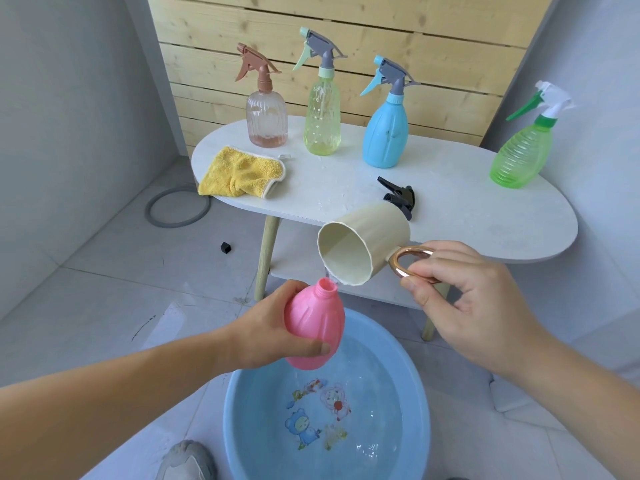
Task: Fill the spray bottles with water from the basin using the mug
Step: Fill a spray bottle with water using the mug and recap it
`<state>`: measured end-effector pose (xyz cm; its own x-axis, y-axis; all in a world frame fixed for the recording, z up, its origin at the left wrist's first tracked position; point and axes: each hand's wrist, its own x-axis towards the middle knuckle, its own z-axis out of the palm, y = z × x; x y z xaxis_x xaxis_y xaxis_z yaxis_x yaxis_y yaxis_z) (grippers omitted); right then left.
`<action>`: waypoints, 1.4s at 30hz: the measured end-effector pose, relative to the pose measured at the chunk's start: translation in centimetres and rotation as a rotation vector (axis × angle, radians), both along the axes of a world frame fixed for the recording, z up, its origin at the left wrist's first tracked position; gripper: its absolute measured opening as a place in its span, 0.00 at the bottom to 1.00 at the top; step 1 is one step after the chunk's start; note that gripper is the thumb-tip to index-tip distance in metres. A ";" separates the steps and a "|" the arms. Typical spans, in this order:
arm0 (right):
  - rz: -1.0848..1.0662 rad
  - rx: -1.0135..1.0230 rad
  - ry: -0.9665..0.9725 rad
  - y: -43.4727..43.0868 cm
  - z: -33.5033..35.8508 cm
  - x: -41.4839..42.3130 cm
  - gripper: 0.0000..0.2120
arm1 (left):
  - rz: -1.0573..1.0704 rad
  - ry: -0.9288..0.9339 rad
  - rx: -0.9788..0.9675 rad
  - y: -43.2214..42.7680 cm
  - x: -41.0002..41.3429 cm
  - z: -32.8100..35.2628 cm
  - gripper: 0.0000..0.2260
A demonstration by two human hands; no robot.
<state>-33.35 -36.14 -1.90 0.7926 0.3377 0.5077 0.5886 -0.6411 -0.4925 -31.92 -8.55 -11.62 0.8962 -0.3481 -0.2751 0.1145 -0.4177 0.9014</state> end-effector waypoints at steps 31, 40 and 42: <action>0.135 -0.241 -0.290 0.2 -0.2 0.1 0.10 | -0.005 0.019 0.004 -0.2 -0.4 0.3 0.40; -0.235 0.369 0.516 1.5 -1.3 -1.1 0.14 | 0.010 0.009 0.015 0.0 -0.6 0.6 0.38; -0.315 0.446 0.626 1.3 -3.0 -0.6 0.17 | 0.011 0.011 0.022 0.1 -0.7 0.5 0.38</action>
